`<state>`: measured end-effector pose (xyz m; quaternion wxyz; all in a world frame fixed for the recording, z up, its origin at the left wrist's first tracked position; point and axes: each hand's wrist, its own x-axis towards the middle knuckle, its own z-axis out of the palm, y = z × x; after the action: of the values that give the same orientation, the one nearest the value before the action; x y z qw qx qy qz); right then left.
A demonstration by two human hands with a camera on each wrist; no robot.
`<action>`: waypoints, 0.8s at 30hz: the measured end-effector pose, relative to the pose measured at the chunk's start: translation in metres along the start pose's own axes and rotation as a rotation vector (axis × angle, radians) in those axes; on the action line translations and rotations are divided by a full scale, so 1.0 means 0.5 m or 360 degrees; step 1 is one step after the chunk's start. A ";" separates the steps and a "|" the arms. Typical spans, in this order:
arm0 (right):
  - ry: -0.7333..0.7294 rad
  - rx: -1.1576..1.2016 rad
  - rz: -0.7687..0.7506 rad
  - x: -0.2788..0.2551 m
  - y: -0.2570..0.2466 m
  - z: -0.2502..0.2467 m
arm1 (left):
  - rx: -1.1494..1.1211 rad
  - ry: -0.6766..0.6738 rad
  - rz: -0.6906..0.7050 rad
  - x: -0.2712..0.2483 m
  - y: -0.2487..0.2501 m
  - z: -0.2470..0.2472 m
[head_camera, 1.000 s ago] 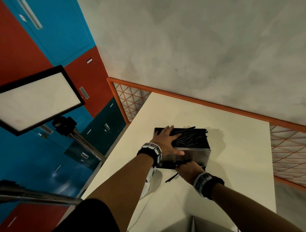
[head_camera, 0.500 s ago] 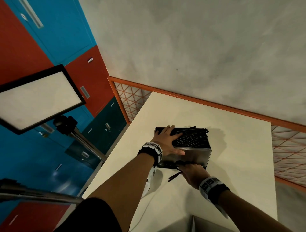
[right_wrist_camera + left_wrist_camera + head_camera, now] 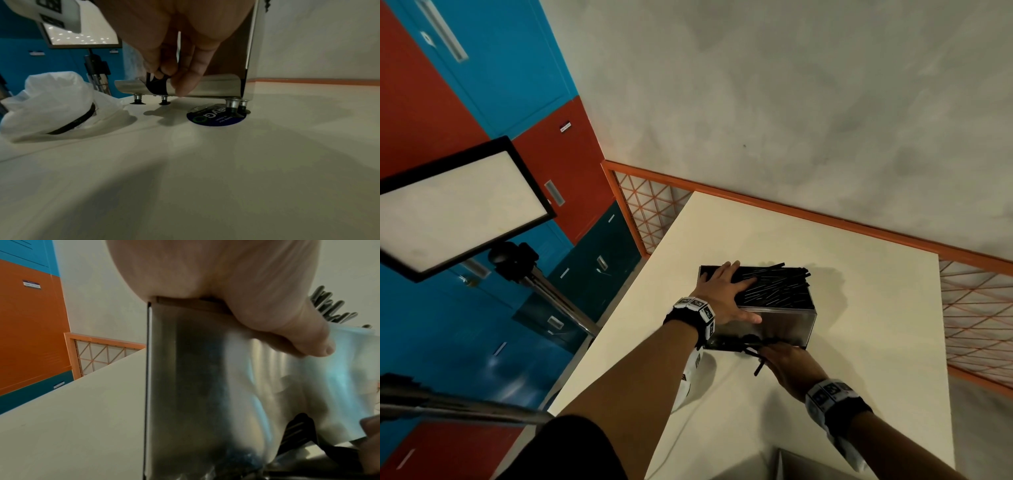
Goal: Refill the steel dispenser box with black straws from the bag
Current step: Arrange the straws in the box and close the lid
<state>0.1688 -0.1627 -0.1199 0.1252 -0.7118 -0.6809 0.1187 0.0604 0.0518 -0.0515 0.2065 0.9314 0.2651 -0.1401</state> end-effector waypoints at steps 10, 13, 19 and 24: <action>-0.0060 0.0035 0.0061 -0.026 -0.002 -0.029 | -0.0001 0.0004 -0.0004 0.002 -0.003 0.000; -0.0064 0.0125 0.0104 -0.038 0.006 -0.034 | 0.0004 0.0002 0.0002 0.001 -0.001 0.000; -0.0216 -0.0172 -0.0110 -0.009 -0.029 -0.016 | 0.0049 0.0049 0.0011 -0.008 0.000 0.016; -0.0629 -0.0408 -0.0337 0.039 -0.154 -0.011 | 0.0035 0.0090 0.0026 -0.019 0.003 0.023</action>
<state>0.0993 -0.1399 -0.0886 -0.0899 -0.6097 -0.7722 0.1545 0.0518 0.0413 -0.0579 0.1899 0.9393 0.2616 -0.1149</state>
